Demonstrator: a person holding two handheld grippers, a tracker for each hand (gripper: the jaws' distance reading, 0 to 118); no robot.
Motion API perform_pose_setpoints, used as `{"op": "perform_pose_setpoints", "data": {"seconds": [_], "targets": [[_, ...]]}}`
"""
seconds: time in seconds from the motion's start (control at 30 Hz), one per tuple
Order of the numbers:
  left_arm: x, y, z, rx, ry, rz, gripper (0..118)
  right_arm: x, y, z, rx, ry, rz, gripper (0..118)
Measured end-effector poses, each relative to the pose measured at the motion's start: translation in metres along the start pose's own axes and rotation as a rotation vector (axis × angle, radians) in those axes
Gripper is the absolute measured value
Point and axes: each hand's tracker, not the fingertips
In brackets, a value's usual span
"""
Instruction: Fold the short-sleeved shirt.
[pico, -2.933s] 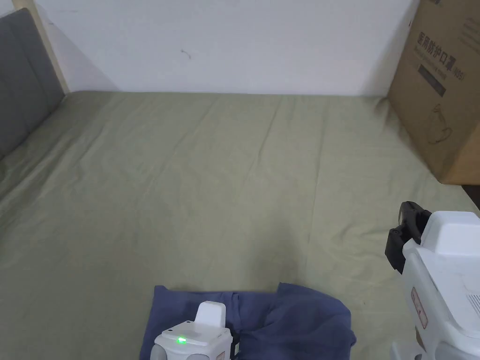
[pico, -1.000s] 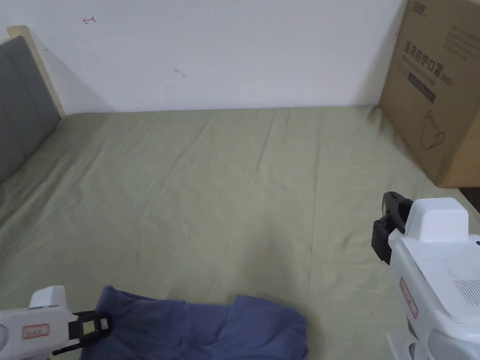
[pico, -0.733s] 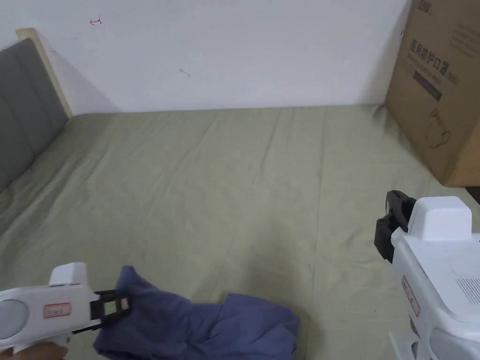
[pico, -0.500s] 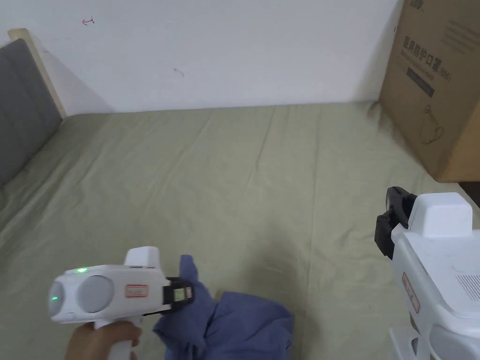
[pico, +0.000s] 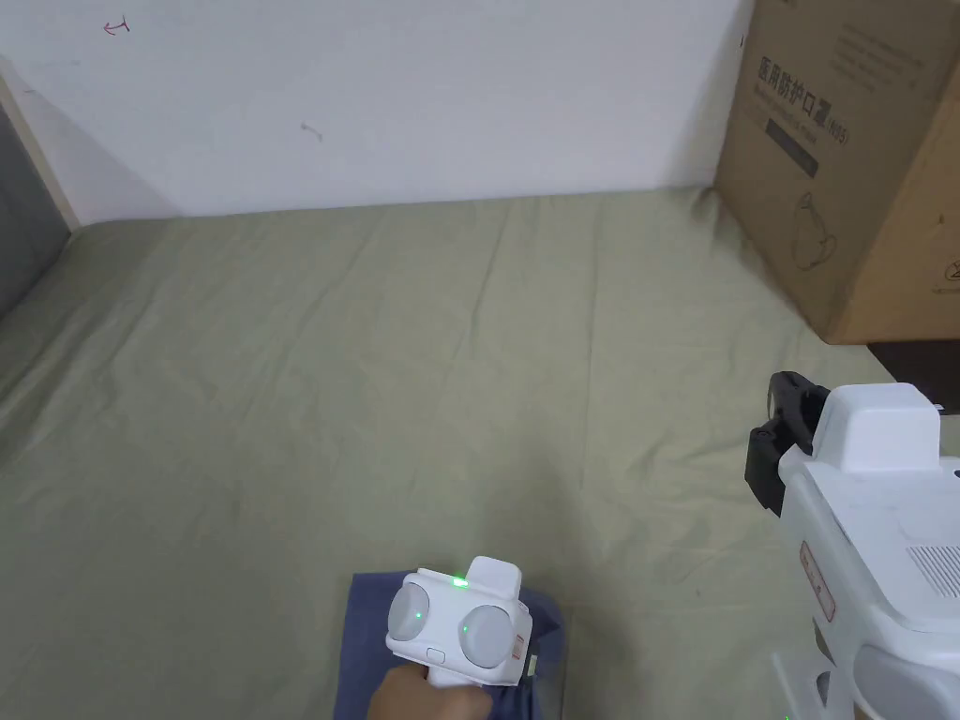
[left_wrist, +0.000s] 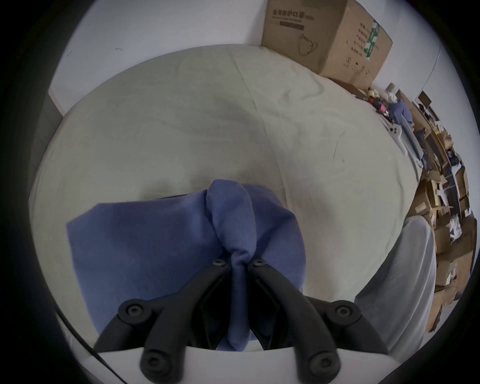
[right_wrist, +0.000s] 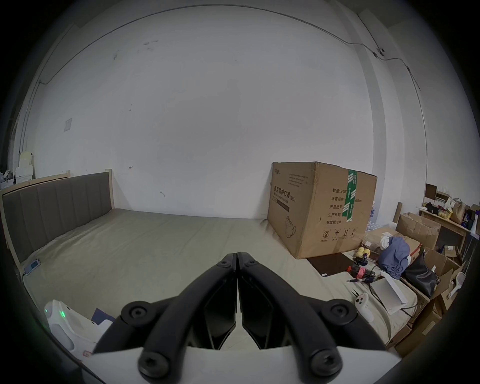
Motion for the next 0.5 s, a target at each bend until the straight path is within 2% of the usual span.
{"op": "perform_pose_setpoints", "data": {"seconds": [0.07, 0.1, 0.13, 0.2, 0.23, 0.27, 0.5], "targets": [[-0.001, 0.0, 0.003, 0.011, 0.005, 0.007, 10, 0.002, 0.0, 0.001, 0.0, -0.005, 0.0, 0], [-0.005, 0.0, 0.011, 0.02, 0.002, 0.011, 17, 0.003, 0.0, 0.002, -0.001, -0.005, 0.0, 0], [-0.007, 0.0, 0.018, 0.04, -0.02, 0.015, 30, 0.004, 0.0, 0.002, 0.0, -0.007, 0.0, 0], [-0.016, 0.001, 0.036, 0.092, -0.122, 0.042, 76, 0.005, 0.001, 0.002, 0.001, -0.01, -0.001, 0], [-0.02, 0.002, 0.044, 0.11, -0.142, 0.068, 94, 0.006, 0.001, 0.002, 0.001, -0.01, -0.002, 0], [-0.025, 0.003, 0.059, 0.145, -0.146, 0.085, 106, 0.006, 0.002, 0.002, 0.002, -0.012, -0.002, 0], [-0.068, -0.002, 0.118, 0.443, -0.033, 0.136, 107, 0.004, 0.008, 0.005, 0.02, -0.014, -0.004, 0]]}}
